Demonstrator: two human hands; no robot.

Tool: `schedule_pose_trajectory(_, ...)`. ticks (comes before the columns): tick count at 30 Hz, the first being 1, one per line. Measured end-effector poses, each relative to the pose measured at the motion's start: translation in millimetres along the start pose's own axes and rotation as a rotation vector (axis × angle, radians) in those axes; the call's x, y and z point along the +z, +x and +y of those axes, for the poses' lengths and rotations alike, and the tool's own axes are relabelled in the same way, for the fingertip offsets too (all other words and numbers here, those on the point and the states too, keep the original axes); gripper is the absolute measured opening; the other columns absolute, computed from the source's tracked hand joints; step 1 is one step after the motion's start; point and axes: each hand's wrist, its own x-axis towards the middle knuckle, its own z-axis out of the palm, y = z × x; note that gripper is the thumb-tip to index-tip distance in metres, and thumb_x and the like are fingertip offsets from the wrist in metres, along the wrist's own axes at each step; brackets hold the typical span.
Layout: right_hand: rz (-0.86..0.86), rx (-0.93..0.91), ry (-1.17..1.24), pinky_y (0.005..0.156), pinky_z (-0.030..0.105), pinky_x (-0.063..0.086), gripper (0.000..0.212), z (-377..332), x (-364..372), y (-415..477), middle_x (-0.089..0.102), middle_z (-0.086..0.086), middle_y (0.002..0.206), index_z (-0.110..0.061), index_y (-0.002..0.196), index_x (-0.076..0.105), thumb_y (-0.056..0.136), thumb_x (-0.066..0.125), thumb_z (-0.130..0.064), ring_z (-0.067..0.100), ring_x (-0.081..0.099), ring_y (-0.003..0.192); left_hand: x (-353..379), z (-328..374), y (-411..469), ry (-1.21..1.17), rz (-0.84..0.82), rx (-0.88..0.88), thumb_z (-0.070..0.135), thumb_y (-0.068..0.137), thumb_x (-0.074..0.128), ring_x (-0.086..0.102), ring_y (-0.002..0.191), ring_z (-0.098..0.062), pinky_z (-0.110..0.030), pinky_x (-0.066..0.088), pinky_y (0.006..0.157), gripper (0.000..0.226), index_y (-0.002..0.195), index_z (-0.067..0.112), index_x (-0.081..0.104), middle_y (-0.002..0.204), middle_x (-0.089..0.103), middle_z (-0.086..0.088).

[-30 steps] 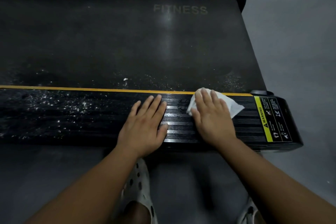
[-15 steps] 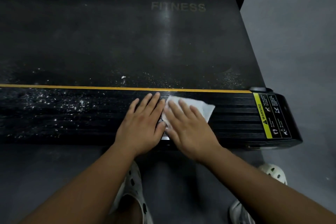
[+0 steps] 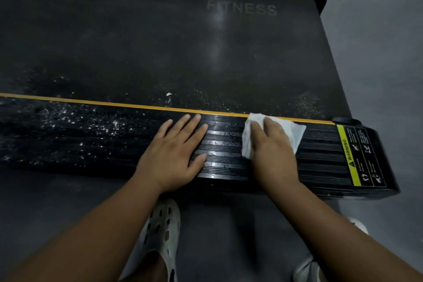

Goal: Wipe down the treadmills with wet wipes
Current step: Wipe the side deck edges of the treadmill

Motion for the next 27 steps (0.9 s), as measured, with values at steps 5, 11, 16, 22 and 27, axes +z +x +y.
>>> schedule_pose_trajectory(5,-0.049,-0.39,0.079,0.116,0.052,0.031,0.048,-30,12,-14,0.038,0.016,0.158,-0.015,0.147,0.046,0.102,0.037,-0.029,0.038,0.034,0.146,3,-1,0,0.001,0.044,0.008,0.056,0.097,0.029,0.019,0.154,-0.02,-0.048,0.017,0.123,0.07,0.158,0.022,0.033,0.167,0.022,-0.002)
schedule_pose_trajectory(11,-0.037,-0.353,0.12,0.12,0.038,0.019,0.061,28,0,-11,0.034,0.017,0.16,-0.012,0.151,0.042,0.097,0.038,-0.04,0.036,0.032,0.147,4,-1,0,-0.007,0.066,0.015,0.054,0.097,0.03,0.022,0.154,-0.022,-0.051,0.021,0.122,0.069,0.157,0.021,0.035,0.166,0.025,-0.004)
schedule_pose_trajectory(16,-0.111,-0.27,-0.017,0.122,0.05,0.015,0.068,-21,12,-9,0.01,0.014,0.168,-0.024,0.159,0.024,0.101,0.015,-0.06,0.032,0.008,0.155,2,0,0,-0.005,0.056,0.01,0.054,0.096,0.031,0.023,0.153,-0.022,-0.051,0.022,0.122,0.069,0.156,0.021,0.036,0.166,0.026,-0.004)
schedule_pose_trajectory(22,-0.085,-0.298,-0.062,0.118,0.051,0.024,0.068,25,3,-10,0.022,0.016,0.165,-0.018,0.157,0.033,0.104,0.013,-0.056,0.036,0.023,0.151,3,0,0,-0.003,0.053,0.009,0.054,0.097,0.03,0.022,0.154,-0.022,-0.052,0.023,0.122,0.068,0.157,0.021,0.034,0.166,0.025,-0.004)
schedule_pose_trajectory(27,-0.11,-0.346,-0.044,0.119,0.047,0.016,0.064,-33,8,-1,0.021,0.013,0.166,-0.018,0.158,0.03,0.103,0.017,-0.048,0.035,0.02,0.152,2,0,0,-0.006,0.042,0.002,0.055,0.096,0.029,0.021,0.154,-0.021,-0.051,0.021,0.123,0.07,0.157,0.021,0.036,0.167,0.024,-0.003)
